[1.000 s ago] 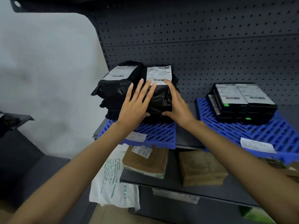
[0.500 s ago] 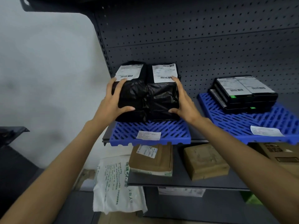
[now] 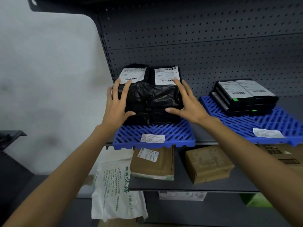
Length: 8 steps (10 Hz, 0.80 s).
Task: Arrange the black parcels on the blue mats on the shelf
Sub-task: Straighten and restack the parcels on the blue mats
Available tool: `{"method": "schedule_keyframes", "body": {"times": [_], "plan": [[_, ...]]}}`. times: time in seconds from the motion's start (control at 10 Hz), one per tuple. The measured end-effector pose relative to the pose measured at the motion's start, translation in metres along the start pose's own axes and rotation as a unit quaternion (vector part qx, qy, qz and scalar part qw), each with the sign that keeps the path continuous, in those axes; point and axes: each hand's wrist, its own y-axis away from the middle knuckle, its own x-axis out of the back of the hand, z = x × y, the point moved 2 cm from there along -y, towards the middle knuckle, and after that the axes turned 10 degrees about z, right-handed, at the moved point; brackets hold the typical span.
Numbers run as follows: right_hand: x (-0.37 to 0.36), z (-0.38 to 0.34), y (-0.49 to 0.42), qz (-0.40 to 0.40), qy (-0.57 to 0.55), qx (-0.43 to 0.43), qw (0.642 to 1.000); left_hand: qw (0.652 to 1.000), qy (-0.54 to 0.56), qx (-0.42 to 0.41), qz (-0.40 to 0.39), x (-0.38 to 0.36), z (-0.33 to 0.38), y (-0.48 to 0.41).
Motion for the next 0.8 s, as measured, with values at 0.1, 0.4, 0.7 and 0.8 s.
{"method": "schedule_keyframes", "body": {"times": [0.1, 0.4, 0.7, 0.8], "plan": [[0.006, -0.013, 0.002, 0.071, 0.101, 0.075, 0.990, 0.995, -0.099, -0.020, 0.012, 0.001, 0.007, 0.002], [-0.018, -0.017, -0.011, 0.016, 0.213, 0.152, 0.965, 0.988, -0.149, -0.040, -0.008, -0.004, 0.024, 0.006], [0.020, -0.018, 0.009, -0.040, 0.200, 0.166, 0.965, 0.986, -0.166, -0.013, -0.019, 0.028, 0.058, 0.018], [0.043, -0.009, 0.030, -0.036, 0.199, 0.174, 0.964, 0.988, -0.151, -0.027, 0.005, 0.036, 0.090, 0.023]]}}
